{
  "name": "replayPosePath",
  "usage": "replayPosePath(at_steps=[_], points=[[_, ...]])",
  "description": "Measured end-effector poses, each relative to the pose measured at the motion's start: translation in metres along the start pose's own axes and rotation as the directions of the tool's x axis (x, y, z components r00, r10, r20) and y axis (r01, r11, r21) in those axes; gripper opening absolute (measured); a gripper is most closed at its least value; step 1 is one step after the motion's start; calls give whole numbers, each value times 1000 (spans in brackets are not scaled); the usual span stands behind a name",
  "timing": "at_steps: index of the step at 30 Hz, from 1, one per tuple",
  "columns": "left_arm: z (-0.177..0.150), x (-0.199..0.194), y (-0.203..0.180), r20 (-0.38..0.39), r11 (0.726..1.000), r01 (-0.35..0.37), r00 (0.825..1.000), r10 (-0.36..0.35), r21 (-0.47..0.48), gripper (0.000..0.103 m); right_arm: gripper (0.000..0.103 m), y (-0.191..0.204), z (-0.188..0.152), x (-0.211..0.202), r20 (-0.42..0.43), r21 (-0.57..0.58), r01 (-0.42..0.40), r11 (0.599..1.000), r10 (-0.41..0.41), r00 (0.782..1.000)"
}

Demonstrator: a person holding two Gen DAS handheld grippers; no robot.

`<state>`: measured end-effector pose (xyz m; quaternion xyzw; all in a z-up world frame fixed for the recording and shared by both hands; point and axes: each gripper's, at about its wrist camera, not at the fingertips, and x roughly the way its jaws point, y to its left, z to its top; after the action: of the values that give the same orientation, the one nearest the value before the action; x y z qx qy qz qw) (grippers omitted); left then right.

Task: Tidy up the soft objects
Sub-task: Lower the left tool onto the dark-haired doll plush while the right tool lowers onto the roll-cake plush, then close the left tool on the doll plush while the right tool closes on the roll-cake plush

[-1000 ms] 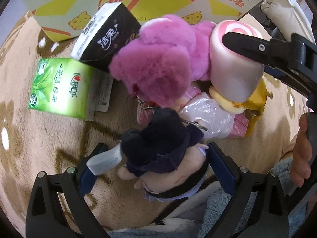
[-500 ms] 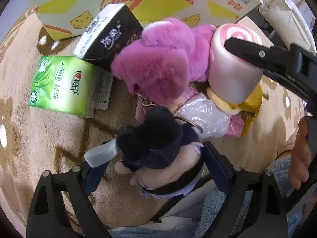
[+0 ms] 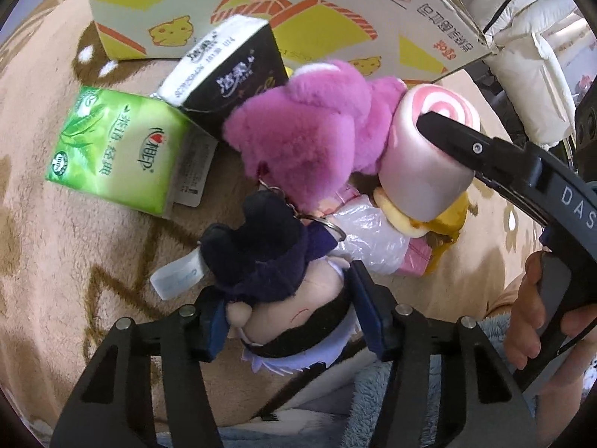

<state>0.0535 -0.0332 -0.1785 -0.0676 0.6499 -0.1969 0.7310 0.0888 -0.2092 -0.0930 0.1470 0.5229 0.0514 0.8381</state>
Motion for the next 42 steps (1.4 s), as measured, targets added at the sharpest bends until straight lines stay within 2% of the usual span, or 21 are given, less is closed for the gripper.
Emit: replayPosePath(at_steps=[4,6,10,15,17,19,21,23,27,29,33,35,37,40,42], points=[[5,-12,1,5,999,-28,1000,28,-19,57,60,-1,0,0,1,1,-1,1000,1,1000],[6,-14,-1,34,1000,-21,999,22,-22,56,60,-1,0,0,1,1,-1,1000,1,1000],[3,-25,12,46,998,-51,998,53,-44,55,60,-2,0,0,1,2,-1,1000,1,1000],[4,-39,31,49,990,-116,992,120,-76,55,60,-1,0,-1,0,1,2,1000,-2,1000],[5,-43,35,36,986,-153,987,156,-60,55,60,-1,0,-2,2,1,2,1000,-2,1000],[7,-50,36,34,975,-222,974,222,-20,55,60,-1,0,-2,3,1,3,1000,-3,1000],[11,-55,39,27,951,-307,951,307,24,55,60,0,1,-3,5,3,4,1000,-4,1000],[14,-60,49,13,937,-350,937,350,23,55,60,2,1,-3,4,2,6,1000,-6,1000],[22,-66,73,-47,943,-332,942,333,26,55,60,5,2,-4,3,-1,9,1000,-9,1000],[25,-73,81,-38,935,-355,934,356,17,55,59,6,3,-5,4,-3,12,1000,-12,1000],[29,-88,94,4,920,-391,920,391,-15,55,59,9,3,-7,13,-5,18,1000,-18,1000],[31,-98,97,42,909,-417,908,418,-17,55,58,11,2,-9,17,-9,21,1000,-21,1000],[33,-108,98,77,900,-436,897,436,-21,55,57,13,2,-11,20,-20,26,999,-26,999],[37,-113,92,116,896,-444,889,443,-16,55,53,18,2,-15,28,-44,34,998,-33,999],[40,-117,85,145,889,-457,879,453,-7,55,51,20,2,-18,29,-49,13,999,-12,1000]])
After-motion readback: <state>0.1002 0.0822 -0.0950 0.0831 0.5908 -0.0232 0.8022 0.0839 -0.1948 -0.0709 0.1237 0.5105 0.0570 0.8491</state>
